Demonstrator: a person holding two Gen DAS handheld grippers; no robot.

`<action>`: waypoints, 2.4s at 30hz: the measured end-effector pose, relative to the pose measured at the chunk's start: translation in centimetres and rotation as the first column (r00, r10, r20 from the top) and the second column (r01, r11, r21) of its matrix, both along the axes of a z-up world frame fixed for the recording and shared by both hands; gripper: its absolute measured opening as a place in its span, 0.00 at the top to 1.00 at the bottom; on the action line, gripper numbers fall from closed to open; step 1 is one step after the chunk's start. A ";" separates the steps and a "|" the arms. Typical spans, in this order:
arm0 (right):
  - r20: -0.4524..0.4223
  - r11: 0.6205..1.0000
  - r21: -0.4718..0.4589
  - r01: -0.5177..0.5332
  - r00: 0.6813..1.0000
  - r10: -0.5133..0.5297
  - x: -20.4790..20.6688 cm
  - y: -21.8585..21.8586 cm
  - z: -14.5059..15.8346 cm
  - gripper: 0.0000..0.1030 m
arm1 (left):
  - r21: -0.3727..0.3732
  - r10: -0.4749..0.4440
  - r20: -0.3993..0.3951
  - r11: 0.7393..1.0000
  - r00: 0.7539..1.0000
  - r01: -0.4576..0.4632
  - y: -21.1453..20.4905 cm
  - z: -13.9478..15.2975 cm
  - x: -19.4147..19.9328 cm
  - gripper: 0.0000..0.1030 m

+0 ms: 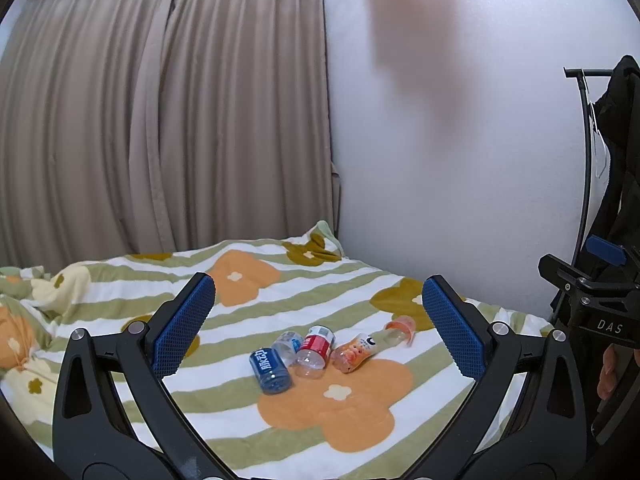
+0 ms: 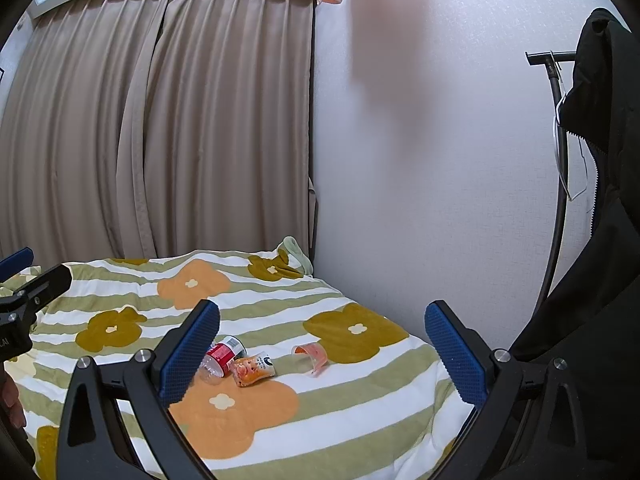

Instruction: Flip cup upside down

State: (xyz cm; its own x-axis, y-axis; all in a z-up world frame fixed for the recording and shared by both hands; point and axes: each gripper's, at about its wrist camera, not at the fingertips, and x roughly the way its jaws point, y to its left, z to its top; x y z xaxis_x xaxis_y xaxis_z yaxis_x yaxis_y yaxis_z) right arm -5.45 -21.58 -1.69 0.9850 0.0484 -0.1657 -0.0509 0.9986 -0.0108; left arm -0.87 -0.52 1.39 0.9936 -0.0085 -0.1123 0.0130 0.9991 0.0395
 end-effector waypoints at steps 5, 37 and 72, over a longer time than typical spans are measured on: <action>0.000 1.000 -0.001 -0.002 1.000 0.002 -0.1 0.0 0.1 0.01 | -0.001 0.001 0.002 1.000 1.000 -0.001 0.0 -0.1 -0.1 0.00; -0.006 1.000 -0.012 -0.001 1.000 0.001 -0.3 0.0 -1.4 0.01 | -0.005 -0.008 -0.002 1.000 1.000 0.008 -0.3 0.3 -0.2 0.00; -0.030 1.000 -0.012 0.015 0.999 -0.016 -0.8 -1.0 -1.6 0.01 | -0.009 -0.020 -0.013 1.000 1.000 0.020 -0.5 0.2 -0.2 0.00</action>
State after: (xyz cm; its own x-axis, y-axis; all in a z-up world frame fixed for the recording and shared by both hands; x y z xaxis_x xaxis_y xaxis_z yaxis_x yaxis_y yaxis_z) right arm -6.28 -22.53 -3.31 0.9802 0.0309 -0.1955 -0.0357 0.9991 -0.0213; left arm -1.09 -1.05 1.54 0.9917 -0.0296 -0.1250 0.0337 0.9990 0.0307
